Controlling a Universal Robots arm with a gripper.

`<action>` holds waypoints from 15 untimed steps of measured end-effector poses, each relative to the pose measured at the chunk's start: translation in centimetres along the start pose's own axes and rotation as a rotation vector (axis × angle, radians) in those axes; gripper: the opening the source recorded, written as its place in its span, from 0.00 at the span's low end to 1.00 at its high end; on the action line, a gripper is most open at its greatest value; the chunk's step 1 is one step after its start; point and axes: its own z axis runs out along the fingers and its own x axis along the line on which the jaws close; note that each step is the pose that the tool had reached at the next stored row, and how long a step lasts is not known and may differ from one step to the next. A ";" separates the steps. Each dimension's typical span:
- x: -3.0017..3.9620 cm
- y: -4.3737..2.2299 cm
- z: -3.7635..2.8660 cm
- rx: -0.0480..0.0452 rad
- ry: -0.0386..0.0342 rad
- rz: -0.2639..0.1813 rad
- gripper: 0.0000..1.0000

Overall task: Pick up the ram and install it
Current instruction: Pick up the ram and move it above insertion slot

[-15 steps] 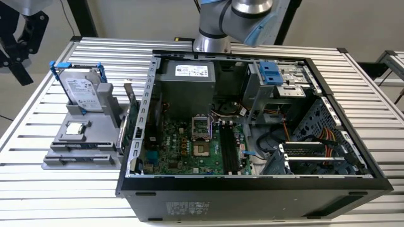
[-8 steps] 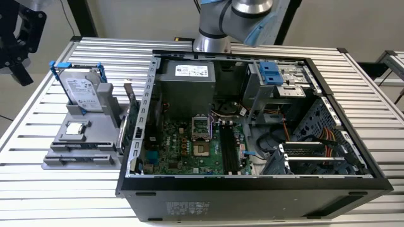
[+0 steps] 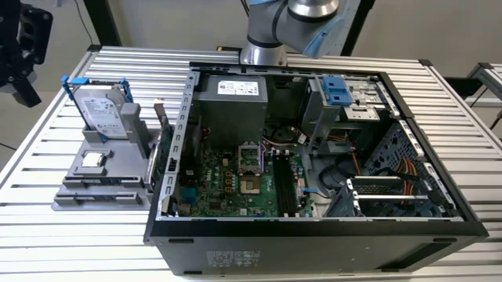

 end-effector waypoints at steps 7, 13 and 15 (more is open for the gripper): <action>0.00 0.00 0.00 0.0026 0.0058 -0.127 0.00; 0.00 0.00 0.00 0.0048 0.0108 -0.236 0.00; 0.00 0.00 0.00 0.0055 0.0125 -0.272 0.00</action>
